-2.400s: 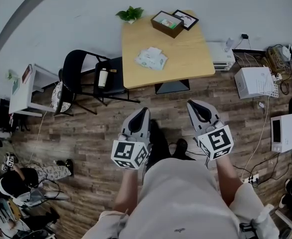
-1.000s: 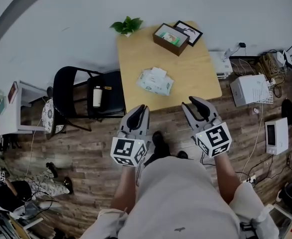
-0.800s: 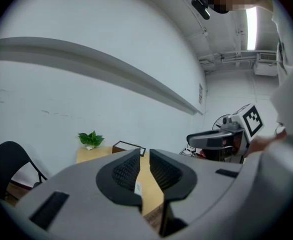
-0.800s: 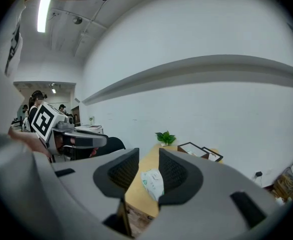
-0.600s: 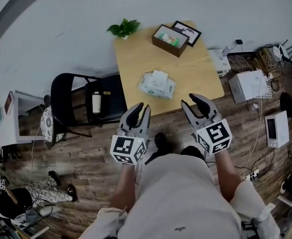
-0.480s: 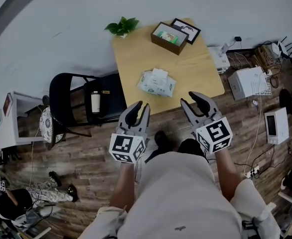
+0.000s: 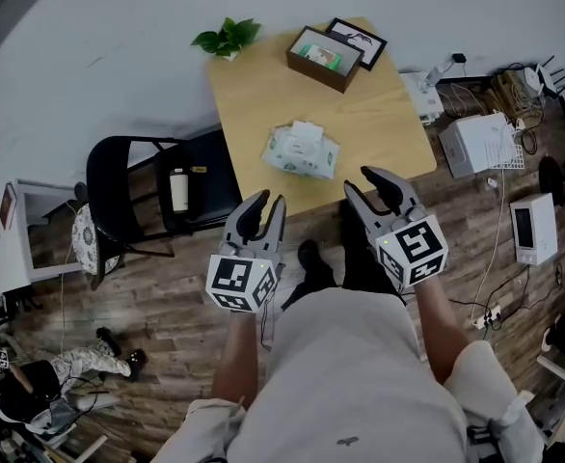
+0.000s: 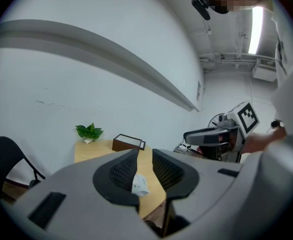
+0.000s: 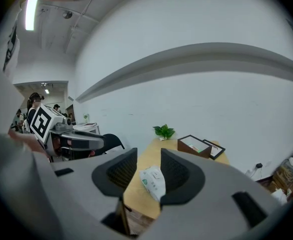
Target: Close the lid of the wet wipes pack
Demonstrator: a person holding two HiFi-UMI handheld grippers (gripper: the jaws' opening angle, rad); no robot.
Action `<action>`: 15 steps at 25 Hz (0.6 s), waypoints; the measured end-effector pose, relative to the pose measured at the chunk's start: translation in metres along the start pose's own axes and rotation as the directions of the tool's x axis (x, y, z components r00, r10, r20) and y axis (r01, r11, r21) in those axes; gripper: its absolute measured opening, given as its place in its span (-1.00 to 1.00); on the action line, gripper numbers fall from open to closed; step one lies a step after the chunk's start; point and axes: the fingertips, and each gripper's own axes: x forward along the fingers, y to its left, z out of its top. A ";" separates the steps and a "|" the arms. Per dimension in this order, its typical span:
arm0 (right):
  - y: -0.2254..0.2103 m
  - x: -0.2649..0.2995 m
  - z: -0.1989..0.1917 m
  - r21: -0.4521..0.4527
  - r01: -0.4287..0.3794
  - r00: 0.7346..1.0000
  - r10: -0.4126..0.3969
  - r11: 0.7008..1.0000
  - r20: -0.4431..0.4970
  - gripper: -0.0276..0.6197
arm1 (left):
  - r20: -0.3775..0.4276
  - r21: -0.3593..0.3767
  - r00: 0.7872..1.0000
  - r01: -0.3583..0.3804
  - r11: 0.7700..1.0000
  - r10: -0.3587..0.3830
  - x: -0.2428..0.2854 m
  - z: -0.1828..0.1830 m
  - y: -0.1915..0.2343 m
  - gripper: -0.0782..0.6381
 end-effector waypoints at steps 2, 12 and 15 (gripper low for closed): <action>-0.005 0.007 -0.003 0.004 -0.010 1.000 0.010 1.000 -0.009 -0.51 | -0.004 -0.005 1.000 -0.008 1.000 0.008 0.004 -0.001 0.003 -0.58; -0.040 0.050 -0.009 -0.016 -0.097 0.993 0.096 0.995 -0.076 -0.49 | -0.002 -0.039 0.997 -0.076 0.996 0.076 0.034 0.007 0.017 -0.58; -0.053 0.067 -0.015 -0.015 -0.132 0.986 0.130 0.991 -0.100 -0.49 | 0.008 -0.048 0.995 -0.097 0.994 0.097 0.046 0.010 0.018 -0.58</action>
